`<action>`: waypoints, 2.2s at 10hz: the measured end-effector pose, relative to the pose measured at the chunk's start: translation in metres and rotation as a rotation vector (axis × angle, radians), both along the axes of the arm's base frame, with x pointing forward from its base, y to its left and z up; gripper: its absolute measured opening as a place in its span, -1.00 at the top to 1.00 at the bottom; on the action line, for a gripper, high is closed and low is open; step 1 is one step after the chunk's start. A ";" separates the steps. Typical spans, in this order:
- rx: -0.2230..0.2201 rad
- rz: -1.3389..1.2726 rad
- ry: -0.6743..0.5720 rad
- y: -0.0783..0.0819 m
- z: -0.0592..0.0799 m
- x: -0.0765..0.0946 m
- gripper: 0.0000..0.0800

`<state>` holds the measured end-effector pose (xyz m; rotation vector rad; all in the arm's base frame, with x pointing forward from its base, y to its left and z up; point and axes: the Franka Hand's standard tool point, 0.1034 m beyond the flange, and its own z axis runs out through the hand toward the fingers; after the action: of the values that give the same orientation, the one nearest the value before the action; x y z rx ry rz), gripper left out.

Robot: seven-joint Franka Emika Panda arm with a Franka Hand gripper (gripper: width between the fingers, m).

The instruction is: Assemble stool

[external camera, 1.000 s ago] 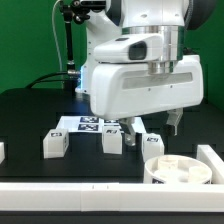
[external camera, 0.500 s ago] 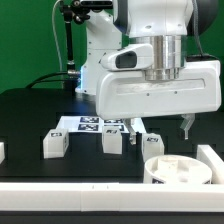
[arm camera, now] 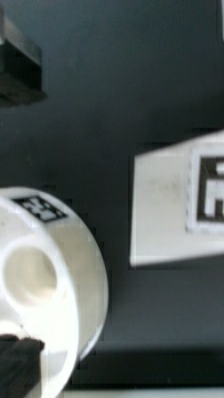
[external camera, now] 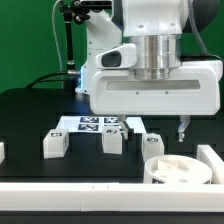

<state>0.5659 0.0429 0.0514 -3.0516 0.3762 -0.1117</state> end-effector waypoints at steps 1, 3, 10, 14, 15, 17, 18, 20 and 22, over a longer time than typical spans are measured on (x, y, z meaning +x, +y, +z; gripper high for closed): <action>0.000 0.006 0.012 0.001 -0.001 -0.001 -0.62; 0.002 0.010 0.031 0.001 0.000 -0.001 -0.62; 0.108 0.035 0.475 0.004 0.003 -0.008 -0.62; 0.166 0.114 0.678 0.007 0.004 -0.019 -0.62; 0.178 0.116 0.735 0.005 -0.004 -0.019 -0.62; 0.197 0.126 0.888 0.007 -0.012 -0.031 -0.62; 0.206 0.134 0.948 0.008 -0.018 -0.031 -0.62; 0.205 0.140 0.951 0.011 -0.024 -0.026 -0.62; 0.205 0.142 0.950 0.012 -0.028 -0.028 -0.62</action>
Offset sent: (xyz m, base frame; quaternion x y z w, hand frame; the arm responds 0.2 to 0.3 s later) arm 0.0000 0.0000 0.0000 0.0000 -0.1296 0.0000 0.9916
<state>0.5375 0.0544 0.0234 -2.6905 0.1754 1.3050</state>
